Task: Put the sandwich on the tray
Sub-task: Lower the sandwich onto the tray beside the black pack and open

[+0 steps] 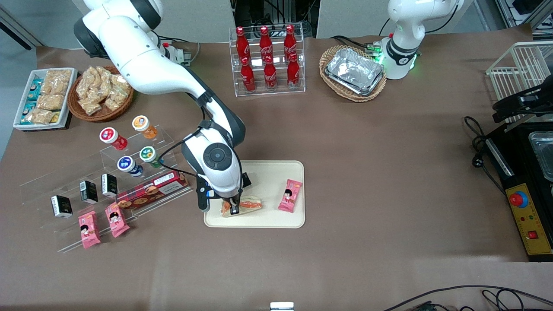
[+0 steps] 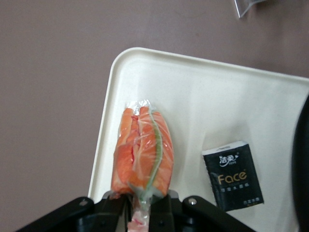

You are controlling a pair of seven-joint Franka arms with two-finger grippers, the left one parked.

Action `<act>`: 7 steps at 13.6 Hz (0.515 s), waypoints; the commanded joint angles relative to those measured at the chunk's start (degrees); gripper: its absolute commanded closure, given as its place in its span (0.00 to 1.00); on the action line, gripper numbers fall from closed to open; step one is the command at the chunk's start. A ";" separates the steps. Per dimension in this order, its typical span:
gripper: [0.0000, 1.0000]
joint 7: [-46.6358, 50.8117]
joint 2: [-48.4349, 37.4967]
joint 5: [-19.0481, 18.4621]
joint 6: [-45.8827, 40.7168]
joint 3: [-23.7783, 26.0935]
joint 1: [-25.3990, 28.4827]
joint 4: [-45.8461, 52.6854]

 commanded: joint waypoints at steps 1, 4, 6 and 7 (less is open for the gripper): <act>1.00 6.10 1.98 -1.58 1.51 -0.61 0.56 2.58; 1.00 8.13 3.73 -1.67 3.98 -1.57 0.90 4.06; 1.00 8.57 6.36 -1.85 4.24 -2.71 2.39 6.70; 1.00 8.75 6.81 -1.67 5.03 -4.02 3.71 7.32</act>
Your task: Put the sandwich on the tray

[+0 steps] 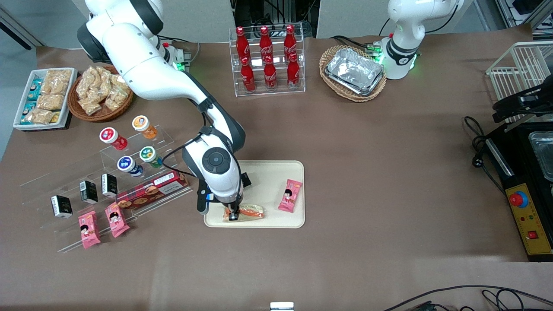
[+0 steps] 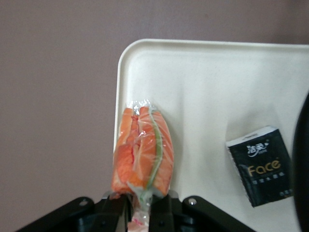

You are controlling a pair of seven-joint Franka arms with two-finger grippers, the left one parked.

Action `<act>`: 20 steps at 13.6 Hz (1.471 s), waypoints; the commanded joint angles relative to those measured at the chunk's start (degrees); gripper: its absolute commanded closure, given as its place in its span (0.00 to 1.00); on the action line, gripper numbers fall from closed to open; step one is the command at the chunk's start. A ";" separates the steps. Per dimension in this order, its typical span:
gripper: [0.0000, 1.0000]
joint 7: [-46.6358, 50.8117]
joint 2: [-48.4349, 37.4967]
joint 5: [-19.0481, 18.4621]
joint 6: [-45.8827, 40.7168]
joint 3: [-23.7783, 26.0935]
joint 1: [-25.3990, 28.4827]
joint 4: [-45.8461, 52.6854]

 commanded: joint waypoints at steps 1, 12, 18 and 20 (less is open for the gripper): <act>0.92 3.94 4.67 -1.57 2.22 -3.64 3.78 5.64; 0.00 8.27 5.56 -1.48 1.80 -3.92 4.05 6.88; 0.00 1.36 -5.49 0.53 -10.13 -3.21 3.44 5.04; 0.00 -6.89 -9.28 4.48 -14.71 -3.56 2.82 4.86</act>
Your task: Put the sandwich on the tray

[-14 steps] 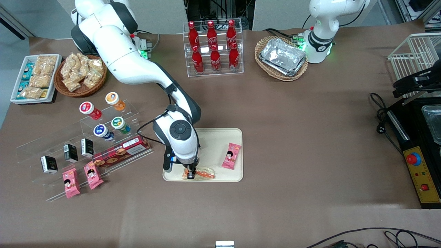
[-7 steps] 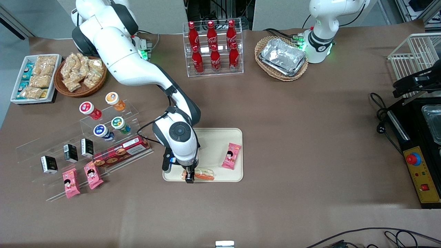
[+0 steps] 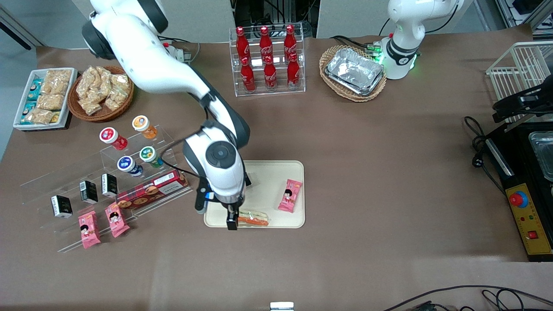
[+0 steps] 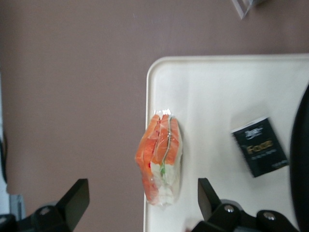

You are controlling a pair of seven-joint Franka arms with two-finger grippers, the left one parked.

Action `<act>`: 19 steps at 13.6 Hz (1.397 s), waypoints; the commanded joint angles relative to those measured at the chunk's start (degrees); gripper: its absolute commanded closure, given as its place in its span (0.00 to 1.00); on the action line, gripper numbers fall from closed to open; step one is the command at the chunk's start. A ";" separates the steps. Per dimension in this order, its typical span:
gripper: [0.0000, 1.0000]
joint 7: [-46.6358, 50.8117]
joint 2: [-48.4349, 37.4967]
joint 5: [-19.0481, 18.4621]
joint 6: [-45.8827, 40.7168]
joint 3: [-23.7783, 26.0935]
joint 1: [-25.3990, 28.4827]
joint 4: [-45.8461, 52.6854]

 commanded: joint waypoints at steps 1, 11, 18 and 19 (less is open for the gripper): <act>0.00 -13.78 -7.98 4.07 -8.18 -0.04 -2.26 -2.65; 0.00 -76.71 -23.09 13.47 -19.28 -0.13 -19.84 -11.53; 0.00 -110.91 -33.90 13.57 -24.98 -0.13 -28.72 -18.74; 0.00 -115.13 -35.75 13.57 -26.56 -0.21 -29.78 -19.53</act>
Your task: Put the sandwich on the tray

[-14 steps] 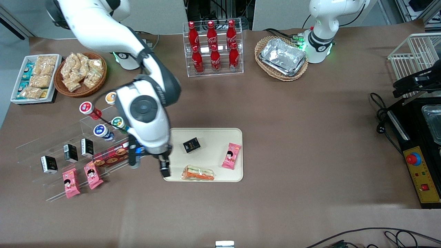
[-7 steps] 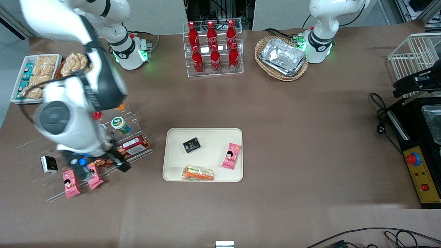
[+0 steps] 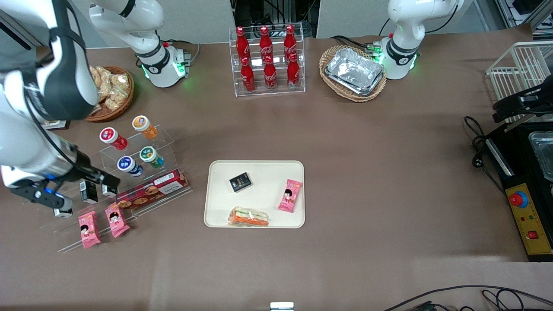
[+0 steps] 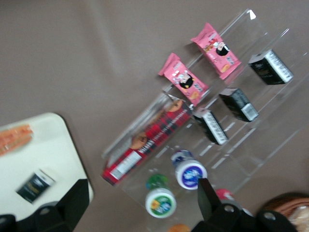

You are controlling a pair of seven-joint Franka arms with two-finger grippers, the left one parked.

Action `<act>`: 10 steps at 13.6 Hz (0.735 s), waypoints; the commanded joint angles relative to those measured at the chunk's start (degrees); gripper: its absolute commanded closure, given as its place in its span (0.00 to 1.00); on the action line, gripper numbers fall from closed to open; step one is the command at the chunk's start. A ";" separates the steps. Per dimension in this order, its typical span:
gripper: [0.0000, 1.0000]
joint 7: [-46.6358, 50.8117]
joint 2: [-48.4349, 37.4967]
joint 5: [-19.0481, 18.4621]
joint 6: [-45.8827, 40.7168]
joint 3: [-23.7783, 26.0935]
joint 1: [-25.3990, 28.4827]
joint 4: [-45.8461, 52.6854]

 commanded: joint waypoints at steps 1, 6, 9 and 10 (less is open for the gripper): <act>0.00 -14.54 -8.28 1.57 -4.64 0.24 -3.62 -5.01; 0.00 -20.82 -18.04 1.65 -7.90 0.07 -6.96 -9.74; 0.00 -20.99 -18.94 1.74 -7.82 -0.46 -6.79 -10.28; 0.00 -22.38 -18.94 1.83 -7.65 -0.63 -6.96 -10.37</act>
